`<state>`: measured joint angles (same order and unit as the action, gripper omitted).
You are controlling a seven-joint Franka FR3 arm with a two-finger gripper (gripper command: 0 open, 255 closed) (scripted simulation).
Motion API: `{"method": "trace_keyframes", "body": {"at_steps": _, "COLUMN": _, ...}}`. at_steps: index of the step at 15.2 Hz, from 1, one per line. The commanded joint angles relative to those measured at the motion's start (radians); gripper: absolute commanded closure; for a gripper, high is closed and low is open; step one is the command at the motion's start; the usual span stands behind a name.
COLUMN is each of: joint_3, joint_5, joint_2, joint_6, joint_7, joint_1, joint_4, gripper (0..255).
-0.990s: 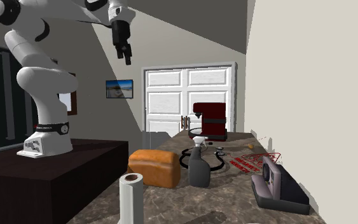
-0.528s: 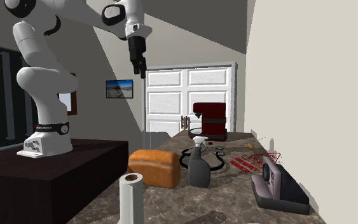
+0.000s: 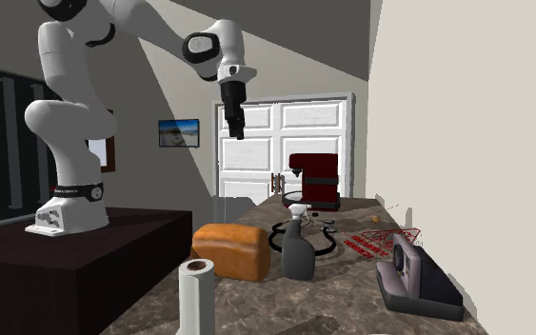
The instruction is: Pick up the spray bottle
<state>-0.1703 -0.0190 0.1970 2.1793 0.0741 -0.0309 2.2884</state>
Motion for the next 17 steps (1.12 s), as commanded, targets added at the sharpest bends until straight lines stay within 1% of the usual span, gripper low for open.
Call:
{"method": "trace_keyframes", "body": {"at_steps": 1, "joint_3": -0.008, "joint_5": -0.011, "joint_2": -0.075, "joint_6": 0.046, "joint_7": 0.024, "joint_1": -0.002, "joint_4": -0.023, "gripper": 0}}
{"method": "trace_keyframes", "body": {"at_steps": 5, "joint_3": -0.018, "joint_5": -0.044, "joint_2": -0.235, "joint_6": 0.104, "joint_7": 0.077, "joint_1": 0.000, "joint_4": -0.111, "gripper": 0}}
{"method": "trace_keyframes", "body": {"at_steps": 9, "joint_3": -0.017, "joint_5": -0.078, "joint_2": -0.396, "joint_6": 0.142, "joint_7": 0.126, "joint_1": 0.011, "joint_4": -0.220, "gripper": 0}}
{"method": "trace_keyframes", "body": {"at_steps": 13, "joint_3": -0.008, "joint_5": -0.106, "joint_2": -0.558, "joint_6": 0.160, "joint_7": 0.167, "joint_1": 0.030, "joint_4": -0.349, "gripper": 0}}
{"method": "trace_keyframes", "body": {"at_steps": 17, "joint_3": 0.005, "joint_5": -0.124, "joint_2": -0.721, "joint_6": 0.159, "joint_7": 0.196, "joint_1": 0.053, "joint_4": -0.502, "gripper": 0}}
